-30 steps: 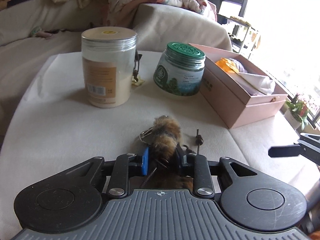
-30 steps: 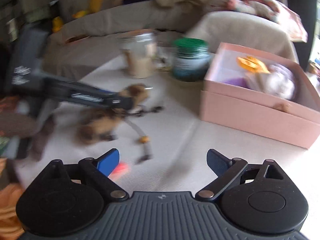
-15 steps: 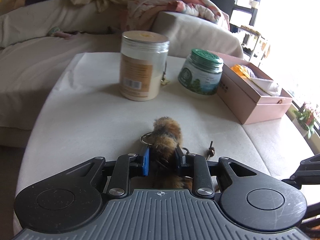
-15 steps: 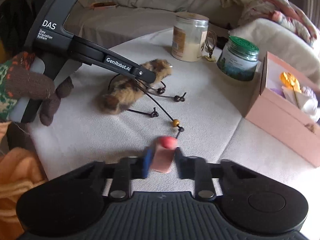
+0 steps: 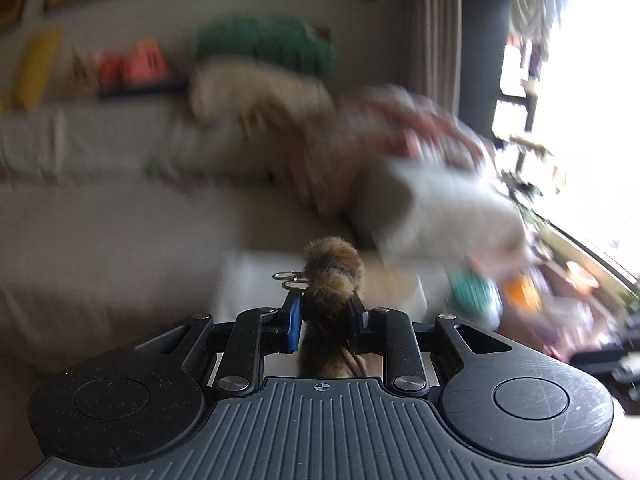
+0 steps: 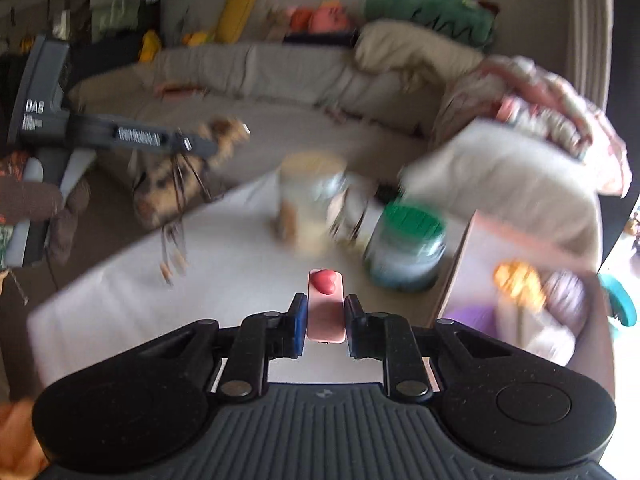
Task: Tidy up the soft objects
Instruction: 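Lower both held items into the pink box and open both tools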
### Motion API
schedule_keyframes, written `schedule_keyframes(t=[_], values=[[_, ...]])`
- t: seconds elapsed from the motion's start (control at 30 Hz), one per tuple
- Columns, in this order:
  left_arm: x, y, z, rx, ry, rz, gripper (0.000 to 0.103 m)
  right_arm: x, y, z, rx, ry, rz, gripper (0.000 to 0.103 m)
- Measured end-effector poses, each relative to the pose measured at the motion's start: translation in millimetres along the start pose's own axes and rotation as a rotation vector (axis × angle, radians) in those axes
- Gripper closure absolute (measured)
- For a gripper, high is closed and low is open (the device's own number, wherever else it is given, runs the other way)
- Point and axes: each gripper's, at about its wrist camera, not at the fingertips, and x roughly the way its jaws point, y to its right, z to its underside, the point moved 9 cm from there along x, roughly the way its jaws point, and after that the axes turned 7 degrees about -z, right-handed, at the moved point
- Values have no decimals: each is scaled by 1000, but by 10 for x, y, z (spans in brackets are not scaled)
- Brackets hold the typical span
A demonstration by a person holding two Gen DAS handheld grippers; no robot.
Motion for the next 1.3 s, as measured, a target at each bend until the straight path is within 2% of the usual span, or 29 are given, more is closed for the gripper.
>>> schedule_keyframes(t=[0.07,0.17,0.3,0.43,0.53,0.63,0.67,0.73,0.8,0.83,0.9,0.97,1.1,1.2,1.3], values=[[39,34,-427,42,64,-20,77,-75,161,-185,9,57,22,84],[119,277,-931,71,106,19,77,-205,493,-448,44,134,55,84],[266,884,-1361,51,98,187,77,-446,1066,-634,92,198,143,84],[523,1606,-1515,-15,9,376,77,-579,1604,-616,139,208,223,84],[771,2108,-1411,-66,-75,481,76,-583,1916,-467,187,190,252,84],[1054,2483,-1053,-120,-191,548,69,-479,2095,-216,226,136,230,83],[1162,2605,-872,-114,-255,560,68,-457,2124,-112,241,120,222,83],[1363,2828,-393,-56,-406,576,68,-434,2213,54,278,99,214,75],[1478,2976,16,23,-506,564,68,-442,2271,139,303,95,210,72],[1507,3006,140,49,-513,548,68,-451,2290,155,310,95,216,71],[1473,2992,147,46,-454,555,68,-472,2293,160,312,98,225,70],[1376,2858,-19,17,-372,565,68,-493,2284,147,315,105,228,67],[1130,2352,-316,-5,-248,511,68,-564,2186,63,349,122,223,65],[1014,1858,-508,-30,-197,447,68,-482,2090,-259,379,148,190,65],[897,1308,-631,-109,-152,382,68,-300,1834,-782,380,166,145,65]])
